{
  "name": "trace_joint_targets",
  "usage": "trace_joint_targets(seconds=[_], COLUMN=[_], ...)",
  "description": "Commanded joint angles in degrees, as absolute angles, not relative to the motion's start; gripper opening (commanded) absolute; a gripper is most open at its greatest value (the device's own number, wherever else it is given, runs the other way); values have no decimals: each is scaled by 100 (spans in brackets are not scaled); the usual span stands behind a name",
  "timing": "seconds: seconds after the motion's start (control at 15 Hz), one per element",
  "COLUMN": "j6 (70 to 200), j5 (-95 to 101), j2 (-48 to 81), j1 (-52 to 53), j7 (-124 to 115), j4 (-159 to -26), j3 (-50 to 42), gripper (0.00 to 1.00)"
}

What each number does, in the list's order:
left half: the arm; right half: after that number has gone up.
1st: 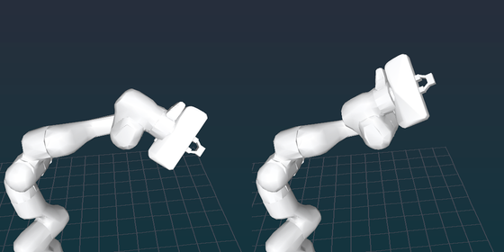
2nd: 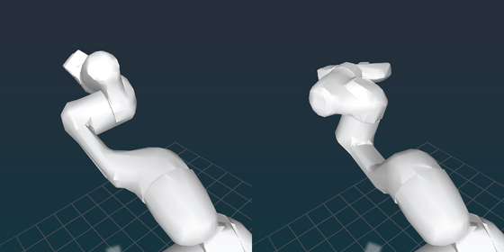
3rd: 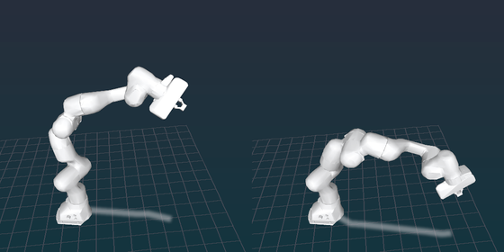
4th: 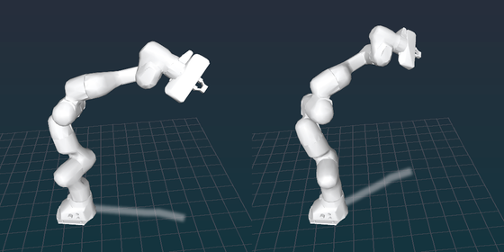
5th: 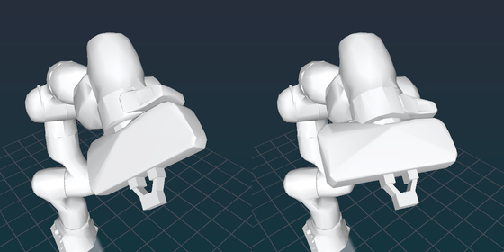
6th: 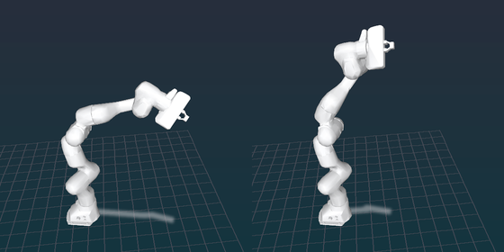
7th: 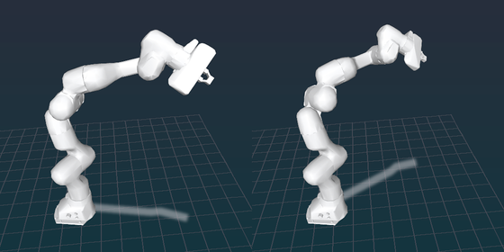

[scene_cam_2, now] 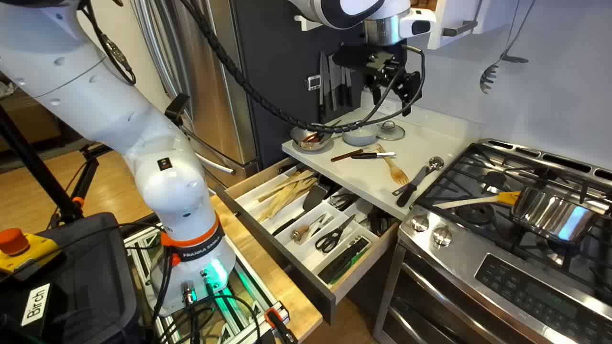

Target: Pick up the wooden spatula from the counter and put it in the drawer

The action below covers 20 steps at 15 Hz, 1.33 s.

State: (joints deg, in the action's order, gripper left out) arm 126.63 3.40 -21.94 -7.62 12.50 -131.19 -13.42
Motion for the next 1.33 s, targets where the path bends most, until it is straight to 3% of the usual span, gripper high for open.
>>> trace_joint_targets(seconds=[0.0, 0.27, 0.47, 1.27], j6=[12653, 12653, 13317, 12334], j5=[317, 317, -108, -217], j2=[-2187, -2187, -913, 2738], j1=[-809, -810, -652, -560], j7=[1268, 1268, 1175, 2301], j4=[-13110, -13110, -12417, -10020], j3=[-1304, -1307, -1409, -72], gripper=[100, 100, 100, 100])
